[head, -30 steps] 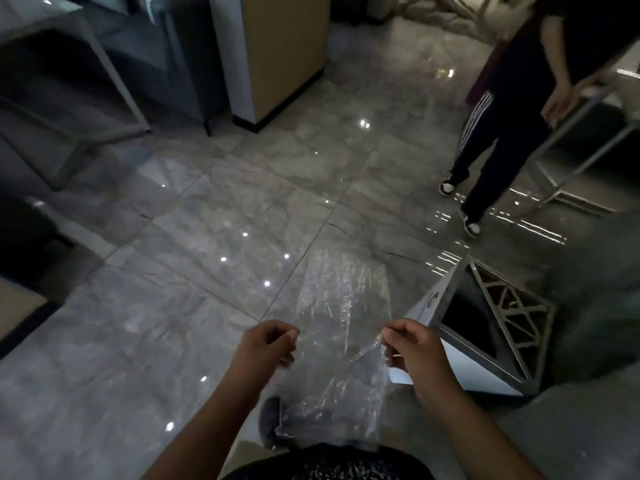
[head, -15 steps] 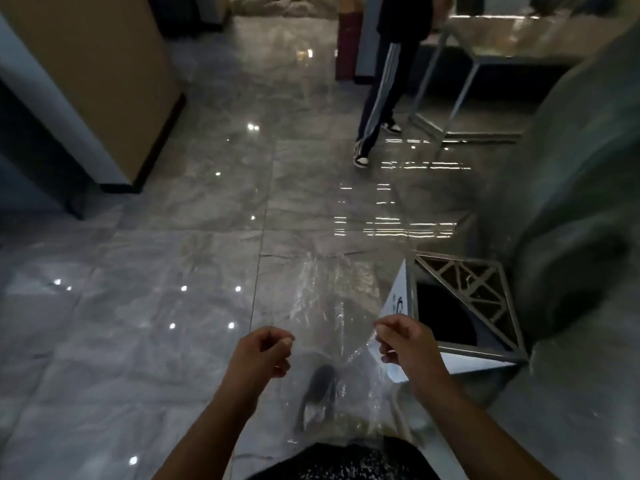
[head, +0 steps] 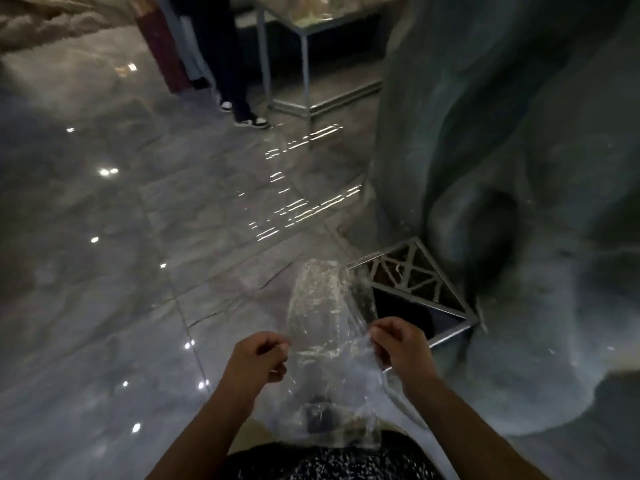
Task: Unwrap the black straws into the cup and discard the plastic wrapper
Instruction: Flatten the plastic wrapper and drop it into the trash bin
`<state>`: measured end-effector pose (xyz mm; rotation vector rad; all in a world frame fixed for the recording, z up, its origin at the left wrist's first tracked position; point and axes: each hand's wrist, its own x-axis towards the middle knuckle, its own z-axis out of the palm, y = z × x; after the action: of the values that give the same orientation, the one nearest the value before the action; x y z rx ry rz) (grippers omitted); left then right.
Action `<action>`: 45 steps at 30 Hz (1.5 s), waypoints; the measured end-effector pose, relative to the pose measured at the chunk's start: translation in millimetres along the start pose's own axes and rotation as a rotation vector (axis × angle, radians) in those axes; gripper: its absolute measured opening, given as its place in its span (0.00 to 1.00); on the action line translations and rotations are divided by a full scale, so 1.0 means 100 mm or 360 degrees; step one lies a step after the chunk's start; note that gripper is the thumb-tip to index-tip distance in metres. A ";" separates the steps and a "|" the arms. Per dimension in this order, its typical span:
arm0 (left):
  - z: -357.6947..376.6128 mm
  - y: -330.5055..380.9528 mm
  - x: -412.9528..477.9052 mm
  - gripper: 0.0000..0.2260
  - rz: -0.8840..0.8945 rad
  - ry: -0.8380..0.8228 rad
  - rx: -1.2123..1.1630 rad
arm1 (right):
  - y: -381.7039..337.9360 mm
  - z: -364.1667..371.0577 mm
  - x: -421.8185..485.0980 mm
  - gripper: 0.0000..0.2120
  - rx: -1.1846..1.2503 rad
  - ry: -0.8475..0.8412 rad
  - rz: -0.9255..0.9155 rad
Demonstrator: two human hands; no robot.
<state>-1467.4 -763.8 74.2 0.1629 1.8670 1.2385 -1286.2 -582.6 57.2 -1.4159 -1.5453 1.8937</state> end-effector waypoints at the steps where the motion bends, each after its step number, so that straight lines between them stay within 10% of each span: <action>1: 0.03 0.05 0.10 0.05 -0.0014 -0.0054 0.0013 | 0.01 -0.02 0.02 0.07 0.0008 0.0065 0.0018; 25: 0.28 0.90 1.86 0.01 -0.0164 -0.1243 0.0944 | 0.22 0.85 -0.15 0.03 0.0777 0.1389 0.0475; 45: 0.85 0.74 1.78 0.01 -0.0584 -0.1112 0.0816 | 0.51 0.42 0.00 0.05 0.0957 0.1231 0.0845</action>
<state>-1541.1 -574.0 18.1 0.4438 1.4568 0.3539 -1304.4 -625.2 9.4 -1.9955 -0.2300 1.5187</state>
